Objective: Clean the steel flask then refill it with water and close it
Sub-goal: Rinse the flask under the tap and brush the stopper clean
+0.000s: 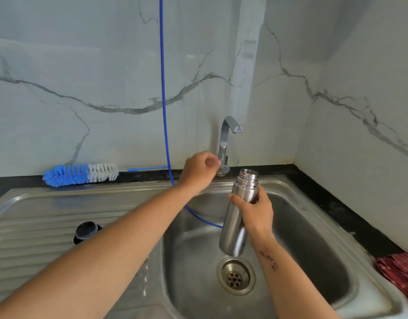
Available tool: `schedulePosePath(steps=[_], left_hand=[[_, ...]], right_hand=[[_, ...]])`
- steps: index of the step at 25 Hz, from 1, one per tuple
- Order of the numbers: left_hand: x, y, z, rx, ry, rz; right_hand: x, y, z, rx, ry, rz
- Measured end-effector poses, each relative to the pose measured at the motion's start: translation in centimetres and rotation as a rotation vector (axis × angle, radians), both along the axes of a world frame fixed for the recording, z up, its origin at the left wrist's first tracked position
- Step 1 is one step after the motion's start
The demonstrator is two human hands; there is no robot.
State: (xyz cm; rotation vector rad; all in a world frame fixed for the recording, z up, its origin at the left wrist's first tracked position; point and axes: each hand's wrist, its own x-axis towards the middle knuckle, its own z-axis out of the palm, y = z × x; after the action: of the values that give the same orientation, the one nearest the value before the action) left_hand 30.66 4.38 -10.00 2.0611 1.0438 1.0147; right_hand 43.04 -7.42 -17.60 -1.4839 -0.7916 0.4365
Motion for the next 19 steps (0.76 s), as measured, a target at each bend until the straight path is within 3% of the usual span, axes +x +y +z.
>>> schedulePosePath(steps=[3, 8, 19], left_hand=[[5.2, 4.3, 0.9, -0.092, 0.109, 0.145], [9.3, 7.6, -0.1, 0.144, 0.344, 0.126], [6.2, 8.9, -2.8, 0.204, 0.544, 0.176]], right_hand=[[1.0, 0.0, -0.2, 0.023, 0.096, -0.043], [1.9, 0.5, -0.4, 0.038, 0.130, -0.074], [1.4, 0.0, 0.6, 0.090, 0.069, -0.098]])
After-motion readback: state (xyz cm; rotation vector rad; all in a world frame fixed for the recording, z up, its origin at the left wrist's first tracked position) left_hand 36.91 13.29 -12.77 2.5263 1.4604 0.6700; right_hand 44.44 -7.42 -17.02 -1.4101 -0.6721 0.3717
